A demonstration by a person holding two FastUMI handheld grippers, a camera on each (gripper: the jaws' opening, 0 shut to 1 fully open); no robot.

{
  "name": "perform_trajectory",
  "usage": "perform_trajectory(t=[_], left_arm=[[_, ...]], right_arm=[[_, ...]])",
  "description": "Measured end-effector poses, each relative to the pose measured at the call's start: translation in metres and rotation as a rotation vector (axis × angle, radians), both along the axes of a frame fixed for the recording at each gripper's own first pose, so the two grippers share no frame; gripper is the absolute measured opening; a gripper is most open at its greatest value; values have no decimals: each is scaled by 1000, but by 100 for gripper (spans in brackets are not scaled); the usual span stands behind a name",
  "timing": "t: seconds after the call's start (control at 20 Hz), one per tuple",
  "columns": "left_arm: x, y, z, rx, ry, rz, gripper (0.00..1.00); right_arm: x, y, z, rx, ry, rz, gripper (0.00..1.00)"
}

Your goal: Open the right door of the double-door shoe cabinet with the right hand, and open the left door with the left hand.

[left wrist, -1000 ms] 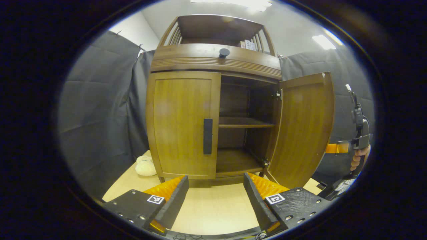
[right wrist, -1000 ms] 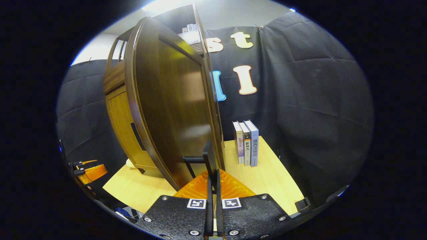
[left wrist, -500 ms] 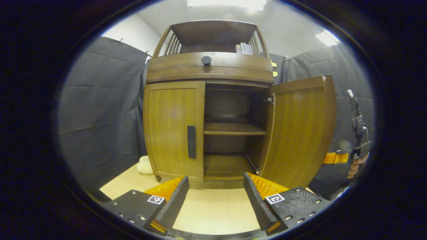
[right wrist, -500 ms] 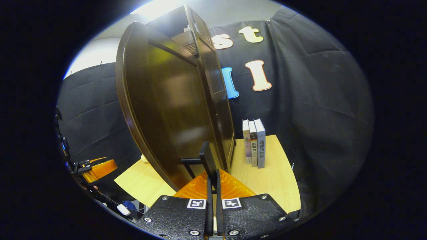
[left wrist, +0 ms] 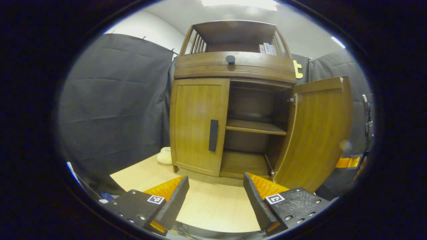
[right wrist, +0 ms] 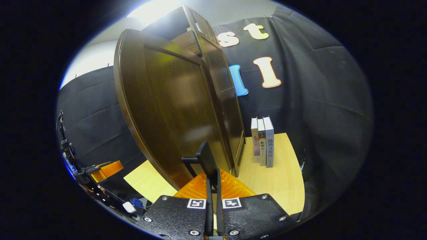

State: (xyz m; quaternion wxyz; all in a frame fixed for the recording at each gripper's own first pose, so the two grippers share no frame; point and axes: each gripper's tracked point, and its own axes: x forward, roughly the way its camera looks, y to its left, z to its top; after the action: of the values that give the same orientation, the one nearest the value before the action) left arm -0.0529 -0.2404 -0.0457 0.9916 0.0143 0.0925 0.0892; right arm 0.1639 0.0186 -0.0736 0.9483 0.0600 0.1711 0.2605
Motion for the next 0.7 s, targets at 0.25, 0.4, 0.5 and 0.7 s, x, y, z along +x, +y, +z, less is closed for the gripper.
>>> perform_trajectory(t=[0.25,0.4,0.5,0.7], left_arm=[[18,-17,8,25,1,-19,97],[27,-25,10,39,8,-45,97],[31,-28,8,46,22,-60,97],[45,-28,10,46,24,-105,97]], right_arm=[[1,0,0,-10,2,1,4],[1,-1,0,-30,-12,-2,4],[1,-1,0,-28,-6,-14,4],[-4,1,-1,-11,14,-11,7]])
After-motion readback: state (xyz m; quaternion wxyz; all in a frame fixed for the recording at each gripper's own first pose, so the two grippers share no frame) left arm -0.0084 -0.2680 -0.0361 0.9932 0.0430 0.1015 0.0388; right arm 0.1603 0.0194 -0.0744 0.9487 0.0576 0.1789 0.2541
